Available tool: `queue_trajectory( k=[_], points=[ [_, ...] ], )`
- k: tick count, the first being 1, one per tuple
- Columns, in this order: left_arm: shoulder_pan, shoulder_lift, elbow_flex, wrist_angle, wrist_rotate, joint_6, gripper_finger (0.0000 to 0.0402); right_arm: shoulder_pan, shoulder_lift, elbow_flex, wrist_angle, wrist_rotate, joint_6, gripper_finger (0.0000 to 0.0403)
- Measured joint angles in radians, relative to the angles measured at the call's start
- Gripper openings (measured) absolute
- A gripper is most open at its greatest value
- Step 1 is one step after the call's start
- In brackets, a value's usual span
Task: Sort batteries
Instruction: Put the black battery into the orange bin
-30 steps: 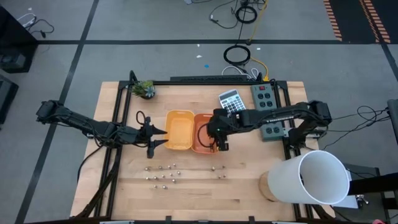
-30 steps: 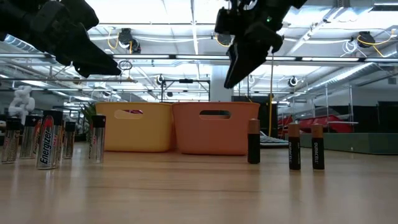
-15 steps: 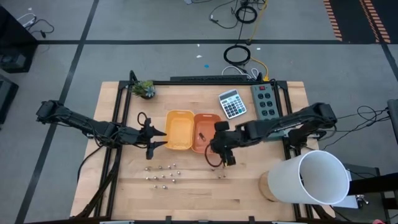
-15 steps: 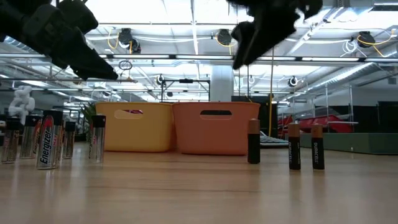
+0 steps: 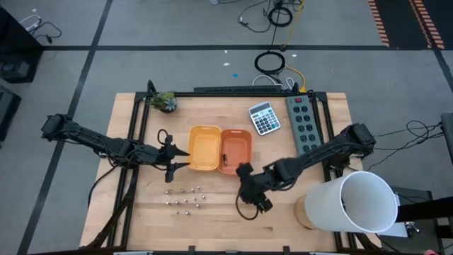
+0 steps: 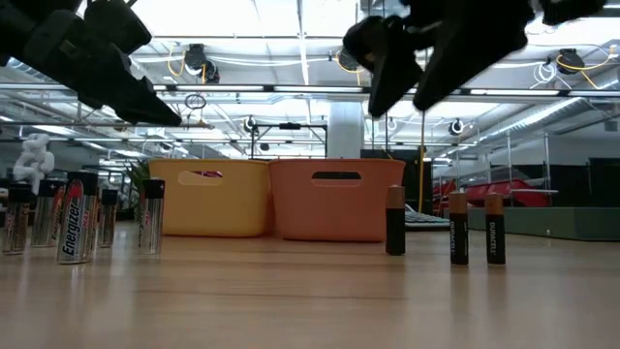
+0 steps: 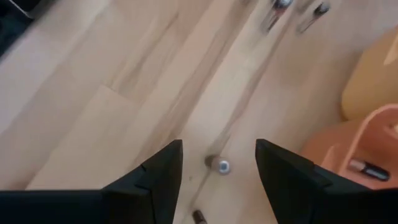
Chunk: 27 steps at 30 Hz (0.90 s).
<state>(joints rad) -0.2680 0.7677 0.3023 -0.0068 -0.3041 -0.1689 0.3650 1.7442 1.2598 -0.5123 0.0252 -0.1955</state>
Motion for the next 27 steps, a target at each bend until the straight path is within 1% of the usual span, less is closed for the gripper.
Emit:
queue_trajectory(
  k=[5, 9, 13, 22, 27],
  points=[
    [0.000, 0.000, 0.000, 0.000, -0.003, 0.000, 0.0182, -0.013, 0.051, 0.034, -0.047, -0.025, -0.010, 0.0192],
    [0.000, 0.000, 0.000, -0.001, -0.004, 0.000, 0.0182, -0.029, 0.106, 0.112, -0.137, -0.026, -0.054, 0.0183],
    [0.000, 0.000, 0.000, -0.005, -0.004, 0.000, 0.0182, -0.047, 0.155, 0.194, -0.218, -0.054, -0.093, 0.0173],
    [0.000, 0.000, 0.000, -0.005, -0.004, 0.000, 0.0182, -0.052, 0.289, 0.344, -0.394, -0.057, -0.146, 0.0171],
    [0.000, 0.000, 0.000, -0.006, -0.004, -0.001, 0.0182, -0.054, 0.322, 0.367, -0.426, -0.052, -0.161, 0.0171]
  ],
)
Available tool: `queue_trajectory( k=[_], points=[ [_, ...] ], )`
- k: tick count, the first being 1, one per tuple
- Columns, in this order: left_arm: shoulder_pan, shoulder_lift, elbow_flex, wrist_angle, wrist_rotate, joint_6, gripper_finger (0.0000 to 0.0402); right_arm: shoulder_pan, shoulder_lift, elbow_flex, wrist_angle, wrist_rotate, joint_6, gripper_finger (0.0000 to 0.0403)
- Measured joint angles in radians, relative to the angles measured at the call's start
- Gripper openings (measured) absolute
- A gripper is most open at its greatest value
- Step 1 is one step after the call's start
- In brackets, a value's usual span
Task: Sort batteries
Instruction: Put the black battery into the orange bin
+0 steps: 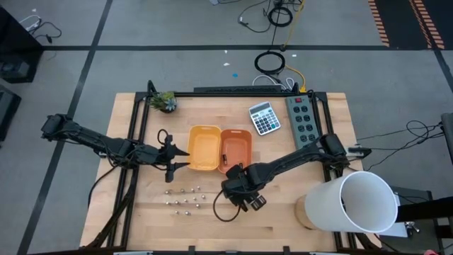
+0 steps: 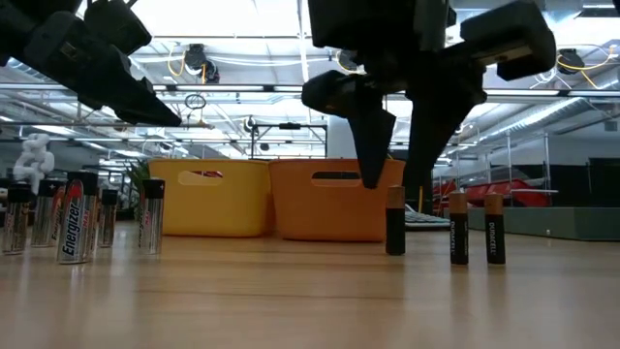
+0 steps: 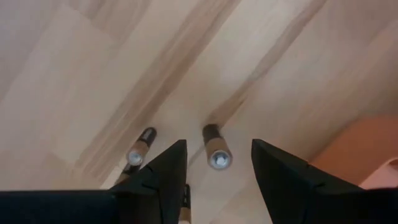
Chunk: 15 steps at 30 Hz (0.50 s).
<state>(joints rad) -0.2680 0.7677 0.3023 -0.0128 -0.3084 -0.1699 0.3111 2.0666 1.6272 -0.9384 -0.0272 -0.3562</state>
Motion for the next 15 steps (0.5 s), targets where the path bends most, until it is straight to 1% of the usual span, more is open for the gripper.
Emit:
queue_trajectory(
  k=[11, 15],
  points=[
    [0.000, 0.000, 0.000, 0.004, -0.001, 0.001, 0.0182, -0.002, 0.062, 0.001, -0.001, 0.001, -0.031, 0.0170],
    [0.000, 0.000, 0.000, 0.003, -0.001, 0.001, 0.0182, -0.009, 0.071, 0.000, 0.000, 0.029, -0.039, 0.0148]
  ],
)
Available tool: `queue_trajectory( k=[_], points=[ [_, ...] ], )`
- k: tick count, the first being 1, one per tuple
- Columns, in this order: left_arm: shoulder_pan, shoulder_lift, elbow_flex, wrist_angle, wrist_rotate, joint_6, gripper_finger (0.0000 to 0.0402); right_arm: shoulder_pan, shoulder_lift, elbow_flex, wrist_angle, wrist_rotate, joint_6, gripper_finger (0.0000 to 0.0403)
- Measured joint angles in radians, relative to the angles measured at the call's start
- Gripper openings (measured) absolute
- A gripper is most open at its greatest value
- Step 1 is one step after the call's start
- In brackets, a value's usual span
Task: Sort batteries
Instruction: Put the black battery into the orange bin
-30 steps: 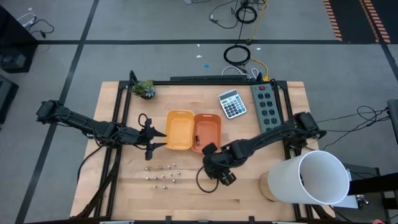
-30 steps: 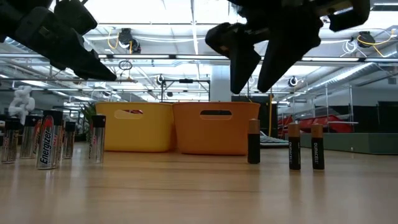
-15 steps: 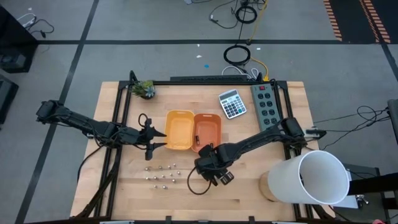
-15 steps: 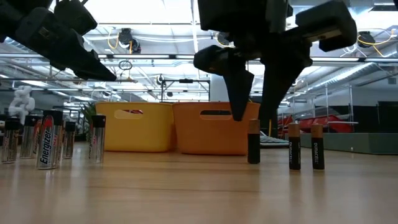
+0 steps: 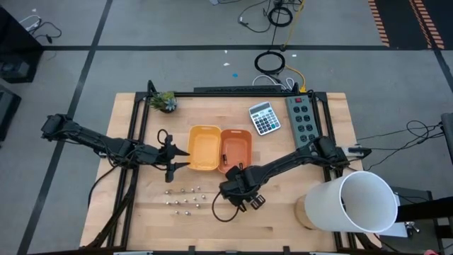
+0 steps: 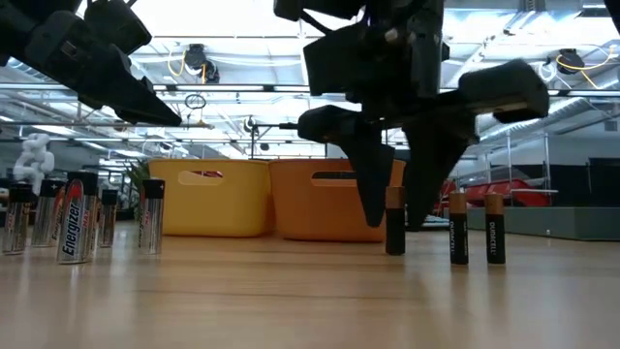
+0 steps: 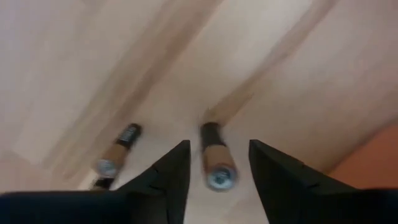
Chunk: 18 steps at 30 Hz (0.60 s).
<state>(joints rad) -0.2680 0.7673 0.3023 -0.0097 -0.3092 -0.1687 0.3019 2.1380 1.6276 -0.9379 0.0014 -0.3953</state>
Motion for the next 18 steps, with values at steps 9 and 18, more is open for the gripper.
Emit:
queue_trajectory(
  k=[9, 18],
  points=[
    [0.000, 0.000, 0.000, 0.000, -0.003, -0.001, 0.0182, -0.012, -0.001, 0.000, 0.019, -0.036, -0.028, 0.0029],
    [0.000, 0.000, 0.000, 0.000, -0.002, -0.009, 0.0182, -0.058, -0.046, 0.062, 0.084, -0.058, -0.048, 0.0029]
  ],
)
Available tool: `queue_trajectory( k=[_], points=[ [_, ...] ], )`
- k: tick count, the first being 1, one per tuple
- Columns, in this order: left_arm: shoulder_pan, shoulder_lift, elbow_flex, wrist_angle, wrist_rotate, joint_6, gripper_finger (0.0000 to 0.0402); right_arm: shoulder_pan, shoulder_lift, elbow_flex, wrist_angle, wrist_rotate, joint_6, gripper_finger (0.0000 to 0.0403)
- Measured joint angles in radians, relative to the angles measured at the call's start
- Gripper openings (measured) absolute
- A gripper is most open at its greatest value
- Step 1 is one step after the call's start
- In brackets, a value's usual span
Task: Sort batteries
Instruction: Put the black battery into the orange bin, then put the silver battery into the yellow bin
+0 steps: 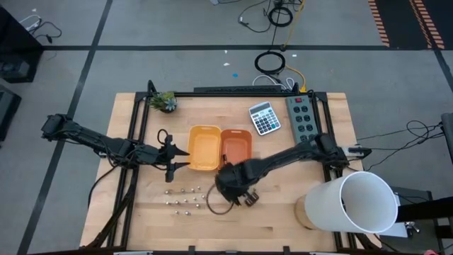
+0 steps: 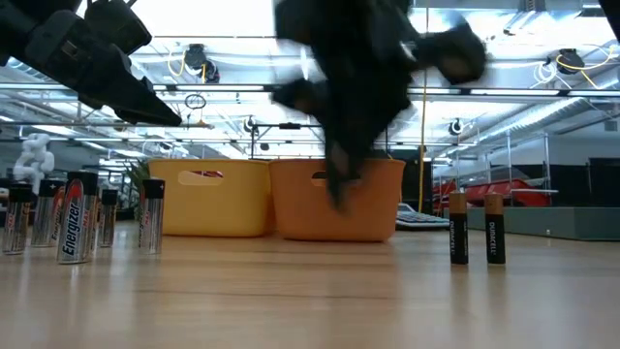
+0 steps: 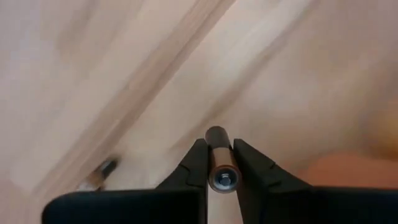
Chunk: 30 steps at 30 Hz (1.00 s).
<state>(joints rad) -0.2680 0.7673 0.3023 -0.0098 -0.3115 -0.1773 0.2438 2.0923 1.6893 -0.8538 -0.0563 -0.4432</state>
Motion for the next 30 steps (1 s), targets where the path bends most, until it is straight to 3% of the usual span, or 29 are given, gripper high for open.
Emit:
queue_trajectory(
  k=[4, 8, 10, 15, 18, 23, 26, 30],
  points=[
    [-0.001, 0.000, 0.000, 0.000, 0.001, -0.033, 0.0182, -0.066, -0.088, 0.049, -0.017, 0.010, 0.050, 0.0029],
    [-0.001, 0.000, 0.000, -0.001, 0.023, -0.053, 0.0182, -0.142, -0.151, 0.050, -0.124, 0.133, 0.116, 0.0033],
    [-0.001, 0.000, 0.000, -0.003, 0.023, -0.052, 0.0182, -0.181, -0.163, 0.050, -0.167, 0.128, 0.163, 0.0066],
    [-0.001, 0.000, 0.000, 0.005, 0.001, -0.053, 0.0183, -0.219, -0.161, 0.055, -0.248, 0.077, 0.272, 0.0197],
    [0.000, 0.000, 0.012, -0.007, -0.010, -0.053, 0.0185, -0.186, -0.186, 0.070, -0.254, 0.088, 0.260, 0.0234],
    [0.002, -0.001, 0.129, -0.107, -0.155, 0.017, 0.0178, -0.097, -0.186, 0.071, -0.226, 0.111, 0.199, 0.0215],
    [-0.010, 0.000, 0.209, -0.214, -0.152, 0.080, 0.0169, -0.078, -0.183, 0.070, -0.224, 0.136, 0.247, 0.0194],
    [-0.052, 0.012, 0.321, -0.435, -0.115, 0.027, 0.0162, -0.059, -0.200, 0.069, -0.178, 0.168, 0.300, 0.0167]
  ],
)
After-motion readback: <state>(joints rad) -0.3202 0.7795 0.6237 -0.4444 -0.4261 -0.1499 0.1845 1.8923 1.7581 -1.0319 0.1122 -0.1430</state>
